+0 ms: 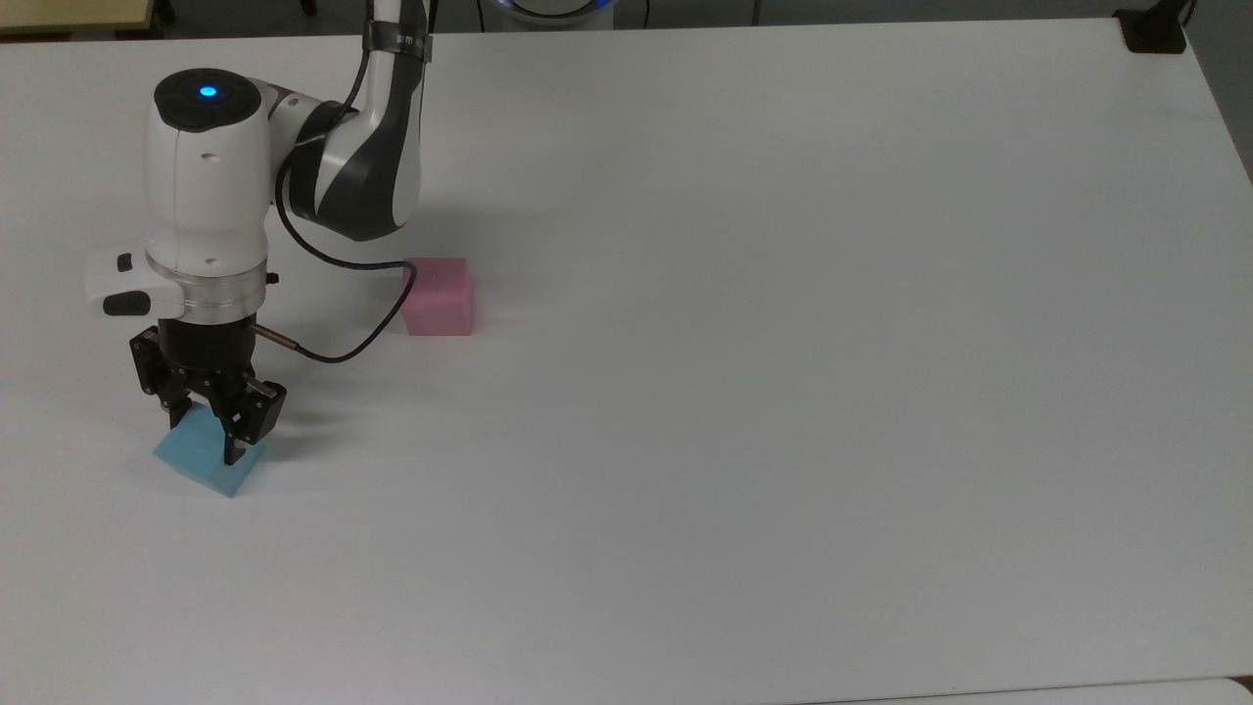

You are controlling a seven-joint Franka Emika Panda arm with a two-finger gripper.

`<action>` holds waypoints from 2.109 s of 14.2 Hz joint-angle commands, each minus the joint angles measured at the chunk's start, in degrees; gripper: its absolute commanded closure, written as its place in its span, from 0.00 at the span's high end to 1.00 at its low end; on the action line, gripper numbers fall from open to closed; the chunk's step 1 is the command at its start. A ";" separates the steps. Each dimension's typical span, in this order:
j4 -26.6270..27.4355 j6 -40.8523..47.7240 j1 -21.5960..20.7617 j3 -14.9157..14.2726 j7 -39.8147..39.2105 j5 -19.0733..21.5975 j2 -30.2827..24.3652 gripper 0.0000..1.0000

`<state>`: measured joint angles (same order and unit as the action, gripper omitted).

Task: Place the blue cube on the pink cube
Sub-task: 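Lift the light-blue cube and carry it toward the pink cube, then position the light-blue cube over the pink cube and lower it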

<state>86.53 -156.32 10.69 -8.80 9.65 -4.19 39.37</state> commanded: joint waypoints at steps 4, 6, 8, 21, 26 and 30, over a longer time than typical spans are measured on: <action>3.63 -0.57 -0.75 -0.17 -0.77 -0.03 -9.37 0.05; 8.98 -0.22 -2.94 -0.17 -1.13 0.33 -16.21 0.05; 14.08 2.23 -4.70 -0.17 -1.21 0.33 -22.20 0.05; 38.79 7.43 -13.41 0.18 -6.13 0.24 -41.48 0.05; 41.00 7.17 -13.32 0.19 -8.95 -0.37 -38.59 0.07; 40.74 5.33 -13.06 0.19 -8.95 -0.73 -35.68 0.10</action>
<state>126.83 -149.52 -2.35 -8.37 1.57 -4.22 2.52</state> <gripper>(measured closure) 0.436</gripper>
